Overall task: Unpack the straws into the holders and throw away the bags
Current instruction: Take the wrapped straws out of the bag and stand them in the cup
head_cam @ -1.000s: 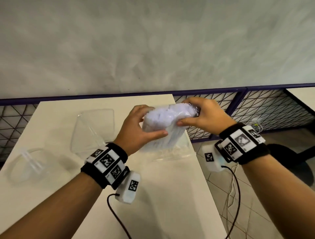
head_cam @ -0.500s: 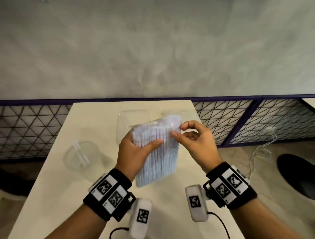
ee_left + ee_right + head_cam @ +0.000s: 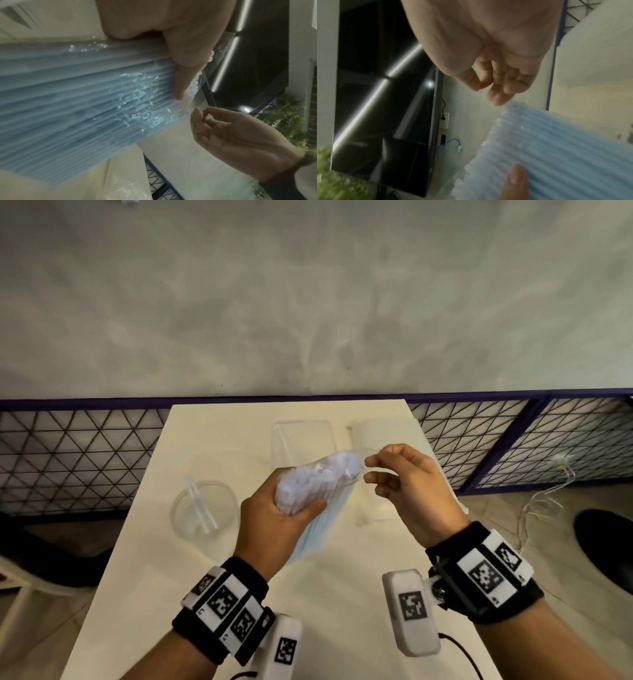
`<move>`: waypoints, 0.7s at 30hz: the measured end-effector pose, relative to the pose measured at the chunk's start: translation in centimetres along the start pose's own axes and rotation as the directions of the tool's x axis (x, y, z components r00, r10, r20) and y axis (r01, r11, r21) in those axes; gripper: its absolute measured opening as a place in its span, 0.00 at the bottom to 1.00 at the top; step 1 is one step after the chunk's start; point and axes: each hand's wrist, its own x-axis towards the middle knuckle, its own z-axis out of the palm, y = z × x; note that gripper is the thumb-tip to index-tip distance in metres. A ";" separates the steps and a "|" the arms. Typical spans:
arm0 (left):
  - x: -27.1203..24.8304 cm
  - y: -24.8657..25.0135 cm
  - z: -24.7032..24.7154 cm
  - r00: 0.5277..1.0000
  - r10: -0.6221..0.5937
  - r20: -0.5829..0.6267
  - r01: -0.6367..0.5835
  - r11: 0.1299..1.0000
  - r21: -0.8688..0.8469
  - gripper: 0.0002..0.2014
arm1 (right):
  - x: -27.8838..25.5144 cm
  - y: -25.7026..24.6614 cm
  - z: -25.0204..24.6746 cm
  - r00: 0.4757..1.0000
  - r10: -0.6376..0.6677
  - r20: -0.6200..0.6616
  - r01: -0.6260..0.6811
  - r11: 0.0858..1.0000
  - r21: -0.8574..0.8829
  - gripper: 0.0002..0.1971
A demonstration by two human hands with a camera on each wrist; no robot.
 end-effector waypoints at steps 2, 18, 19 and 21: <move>-0.2 -0.2 0.4 0.999 0.016 -0.029 -0.016 1.000 0.004 0.20 | 0.4 0.2 -0.6 0.999 0.044 -0.012 -0.045 0.994 -0.095 0.07; -1.9 -1.4 3.1 0.993 0.052 -0.103 -0.038 0.991 0.127 0.17 | 1.6 1.9 -2.1 0.991 -0.019 0.134 0.054 0.963 -0.265 0.10; -1.8 -1.5 3.1 0.994 0.039 -0.105 -0.026 0.992 0.123 0.17 | 1.6 2.0 -2.1 0.989 -0.015 0.147 0.053 0.964 -0.261 0.11; -1.8 -1.9 3.1 0.994 0.008 -0.110 0.006 0.993 0.121 0.17 | 1.4 2.1 -2.1 0.986 -0.034 0.161 0.081 0.952 -0.294 0.11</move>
